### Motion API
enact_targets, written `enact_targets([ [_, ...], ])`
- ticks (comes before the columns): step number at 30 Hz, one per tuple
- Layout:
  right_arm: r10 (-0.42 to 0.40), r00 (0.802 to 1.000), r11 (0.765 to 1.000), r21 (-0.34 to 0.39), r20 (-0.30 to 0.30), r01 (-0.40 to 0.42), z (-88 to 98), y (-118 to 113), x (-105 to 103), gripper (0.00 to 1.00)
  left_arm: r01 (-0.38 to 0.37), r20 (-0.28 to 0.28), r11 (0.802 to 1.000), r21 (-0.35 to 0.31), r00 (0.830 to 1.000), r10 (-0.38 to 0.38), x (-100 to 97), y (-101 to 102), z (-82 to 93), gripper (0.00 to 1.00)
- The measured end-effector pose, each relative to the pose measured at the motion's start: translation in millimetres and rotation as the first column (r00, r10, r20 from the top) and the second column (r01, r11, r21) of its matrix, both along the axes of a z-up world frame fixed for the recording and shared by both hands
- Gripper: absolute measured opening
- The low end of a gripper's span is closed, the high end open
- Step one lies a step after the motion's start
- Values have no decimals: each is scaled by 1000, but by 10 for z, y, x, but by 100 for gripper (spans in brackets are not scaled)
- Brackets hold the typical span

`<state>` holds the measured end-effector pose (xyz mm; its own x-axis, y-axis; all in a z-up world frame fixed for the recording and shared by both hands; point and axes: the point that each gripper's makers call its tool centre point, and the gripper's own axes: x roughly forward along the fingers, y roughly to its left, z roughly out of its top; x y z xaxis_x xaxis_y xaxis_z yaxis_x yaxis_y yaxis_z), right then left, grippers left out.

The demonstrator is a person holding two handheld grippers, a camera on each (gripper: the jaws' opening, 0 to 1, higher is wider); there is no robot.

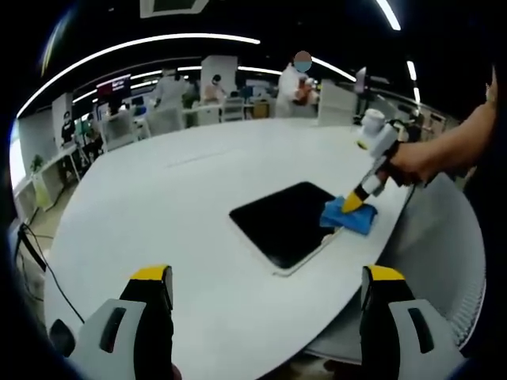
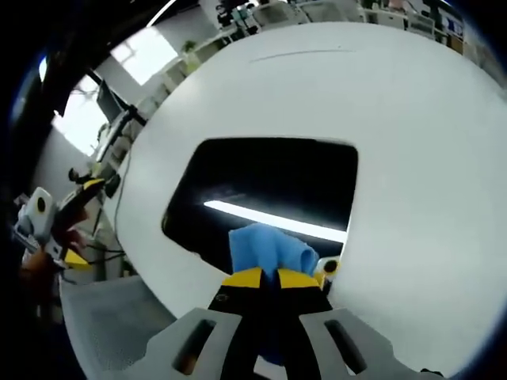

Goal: Wipe the mirror surface with the cleaning cloth until all visible marks leave the cleaned area.

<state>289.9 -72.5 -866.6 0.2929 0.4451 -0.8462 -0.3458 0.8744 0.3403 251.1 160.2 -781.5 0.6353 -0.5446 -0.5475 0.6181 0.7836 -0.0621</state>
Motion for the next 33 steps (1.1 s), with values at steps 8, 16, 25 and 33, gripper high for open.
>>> enact_targets([
  [8, -11, 1000, 1000, -10, -4, 11, -7, -137, 8, 0, -10, 7, 1000, -4, 1000, 10, 51, 8, 19, 99],
  [16, -1, 1000, 1000, -13, -10, 1, -6, -136, 17, 0, -36, 13, 999, -22, 999, 36, 137, 4, 57, 99],
  [25, -11, 1000, 1000, -18, -11, 11, -4, -235, 28, 0, -49, 22, 998, -28, 999, 50, 187, -10, 67, 99],
  [33, -6, 1000, 1000, -19, -10, 6, -7, -232, 26, 0, -52, 7, 998, -28, 999, 52, 124, -21, 12, 99],
])
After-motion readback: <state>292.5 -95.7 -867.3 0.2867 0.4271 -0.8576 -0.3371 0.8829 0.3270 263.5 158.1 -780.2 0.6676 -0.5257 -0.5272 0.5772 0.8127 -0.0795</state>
